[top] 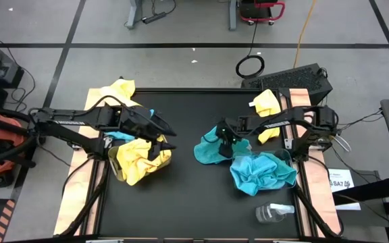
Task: Sort microfiber towel by color & place in baskets
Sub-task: Put the blue microfiber towel into the right transparent bin
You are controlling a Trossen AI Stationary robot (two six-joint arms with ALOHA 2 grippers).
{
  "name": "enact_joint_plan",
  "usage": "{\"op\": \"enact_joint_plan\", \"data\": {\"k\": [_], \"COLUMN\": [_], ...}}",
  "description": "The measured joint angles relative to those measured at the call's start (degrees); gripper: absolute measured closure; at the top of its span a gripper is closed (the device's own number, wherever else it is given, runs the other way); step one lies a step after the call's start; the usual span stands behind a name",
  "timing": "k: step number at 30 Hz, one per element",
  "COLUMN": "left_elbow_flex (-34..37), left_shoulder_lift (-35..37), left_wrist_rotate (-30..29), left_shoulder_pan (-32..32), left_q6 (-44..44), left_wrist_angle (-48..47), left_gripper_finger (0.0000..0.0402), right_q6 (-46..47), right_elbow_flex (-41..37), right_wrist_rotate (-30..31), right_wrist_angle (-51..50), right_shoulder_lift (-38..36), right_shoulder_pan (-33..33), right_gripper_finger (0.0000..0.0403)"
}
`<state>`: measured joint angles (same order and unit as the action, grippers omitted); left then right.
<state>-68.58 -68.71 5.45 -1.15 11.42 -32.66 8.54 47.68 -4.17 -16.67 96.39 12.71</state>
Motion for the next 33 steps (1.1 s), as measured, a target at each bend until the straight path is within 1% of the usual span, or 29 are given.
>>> {"op": "enact_joint_plan", "data": {"k": [3,6,9,13,14,19,23,26,33], "left_elbow_flex": [0.0,0.0,0.0,0.0,0.0,0.0,0.5,1.1,1.6], "left_shoulder_lift": [0.0,0.0,0.0,0.0,0.0,-0.1,-0.1,-0.4,-3.7], "left_wrist_rotate": [-1.4,-3.1,-5.7,-9.2,-9.4,-9.5,-9.6,-10.1,-10.2], "left_shoulder_pan": [0.0,0.0,0.0,0.3,0.5,1.5,2.2,2.6,2.7], "left_q6": [-1.2,-2.9,-4.5,-5.0,-5.3,-5.6,-6.3,-6.2,-6.2], "left_wrist_angle": [2.1,3.6,4.8,5.8,6.3,7.6,8.4,8.9,13.7], "left_gripper_finger": [0.0149,0.0149,0.0149,0.0149,0.0149,0.0149,0.0149,0.0149,0.0149], "right_q6": [0.0,0.0,0.1,0.7,0.7,3.0,3.2,2.9,1.7], "right_elbow_flex": [0.1,0.1,0.0,-0.1,-0.2,-0.3,-0.3,-0.3,-0.3], "right_wrist_rotate": [3.1,4.9,5.0,4.4,4.2,3.8,3.7,3.4,0.8], "right_wrist_angle": [0.7,2.2,3.9,5.0,5.4,6.2,6.0,4.9,4.3], "right_shoulder_lift": [1.1,2.0,2.5,1.9,1.6,-0.8,-5.1,-10.0,-24.1], "right_shoulder_pan": [0.0,0.1,0.2,0.1,0.1,0.4,0.4,0.4,0.5], "right_gripper_finger": [0.0152,0.0194,0.0258,0.0368,0.0384,0.0394,0.0399,0.04,0.0402]}}
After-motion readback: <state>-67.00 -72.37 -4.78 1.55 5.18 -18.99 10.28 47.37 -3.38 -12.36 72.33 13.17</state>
